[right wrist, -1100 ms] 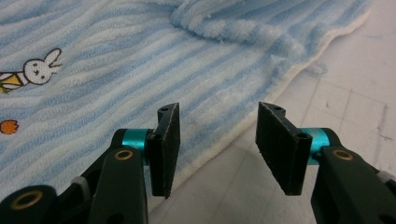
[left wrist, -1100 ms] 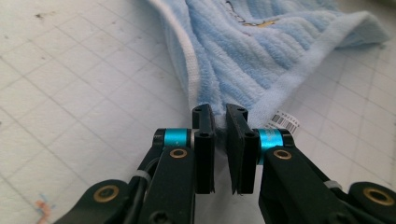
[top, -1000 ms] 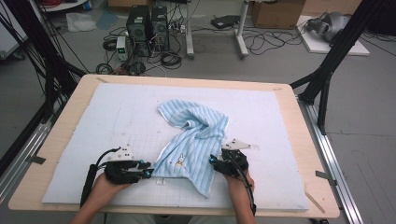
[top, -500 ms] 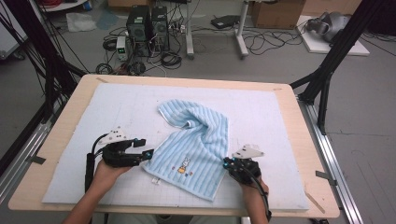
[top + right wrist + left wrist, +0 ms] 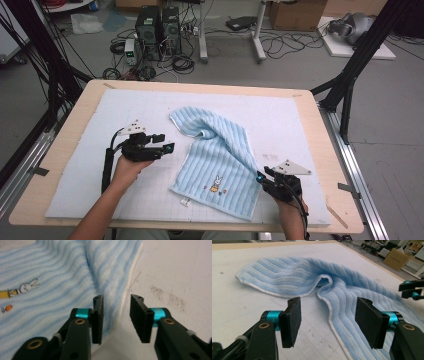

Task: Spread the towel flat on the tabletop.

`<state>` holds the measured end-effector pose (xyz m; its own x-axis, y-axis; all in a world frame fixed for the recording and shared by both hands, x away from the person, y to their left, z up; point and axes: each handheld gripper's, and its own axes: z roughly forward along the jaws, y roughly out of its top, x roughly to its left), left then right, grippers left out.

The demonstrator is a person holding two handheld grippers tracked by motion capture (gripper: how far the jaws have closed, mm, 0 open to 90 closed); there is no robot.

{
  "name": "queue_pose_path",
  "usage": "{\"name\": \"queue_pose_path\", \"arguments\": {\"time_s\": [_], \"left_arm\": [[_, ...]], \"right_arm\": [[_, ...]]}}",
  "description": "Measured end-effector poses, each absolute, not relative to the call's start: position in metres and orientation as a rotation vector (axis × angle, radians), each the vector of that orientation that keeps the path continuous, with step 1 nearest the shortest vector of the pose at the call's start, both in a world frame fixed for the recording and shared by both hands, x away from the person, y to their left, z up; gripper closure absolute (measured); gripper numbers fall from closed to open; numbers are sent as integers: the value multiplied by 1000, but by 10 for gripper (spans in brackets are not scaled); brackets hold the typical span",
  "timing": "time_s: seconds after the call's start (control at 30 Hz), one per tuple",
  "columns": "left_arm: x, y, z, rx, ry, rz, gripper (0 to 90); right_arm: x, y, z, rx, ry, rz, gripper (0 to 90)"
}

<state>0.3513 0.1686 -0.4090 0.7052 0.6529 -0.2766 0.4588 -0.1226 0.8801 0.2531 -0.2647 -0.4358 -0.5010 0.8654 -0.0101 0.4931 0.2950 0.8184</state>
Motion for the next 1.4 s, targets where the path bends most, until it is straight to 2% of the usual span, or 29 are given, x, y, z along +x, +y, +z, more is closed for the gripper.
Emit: {"name": "queue_pose_path", "arguments": {"time_s": [0.07,0.2,0.33,0.4,0.67,0.9,0.93,1.0,1.03,1.07,1.23,1.4], "left_arm": [[359,163,-410,1756,885,206,383],[375,151,-415,1786,916,228,382],[386,143,-419,1807,935,229,401],[395,137,-421,1838,940,252,440],[432,105,-437,1968,944,313,393],[439,89,-450,2054,915,348,407],[438,89,-450,2068,912,377,428],[438,90,-448,2093,897,409,554],[437,92,-447,2098,886,398,657],[437,92,-447,2098,886,398,832],[435,111,-438,2073,909,328,860],[427,130,-428,2016,905,318,860]], "right_arm": [[255,-263,-434,1199,2098,1111,557],[260,-262,-431,1202,2095,1128,525],[262,-264,-428,1193,2080,1146,519],[265,-267,-428,1207,2073,1162,516],[276,-272,-429,1202,2063,1195,516],[279,-277,-430,1204,2057,1208,514],[280,-277,-430,1205,2058,1209,513],[281,-277,-432,1207,2058,1210,512],[282,-276,-432,1212,2059,1209,511],[283,-276,-433,1219,2064,1205,511],[290,-274,-433,1243,2049,1226,518],[306,-264,-426,1263,2046,1175,567]]}}
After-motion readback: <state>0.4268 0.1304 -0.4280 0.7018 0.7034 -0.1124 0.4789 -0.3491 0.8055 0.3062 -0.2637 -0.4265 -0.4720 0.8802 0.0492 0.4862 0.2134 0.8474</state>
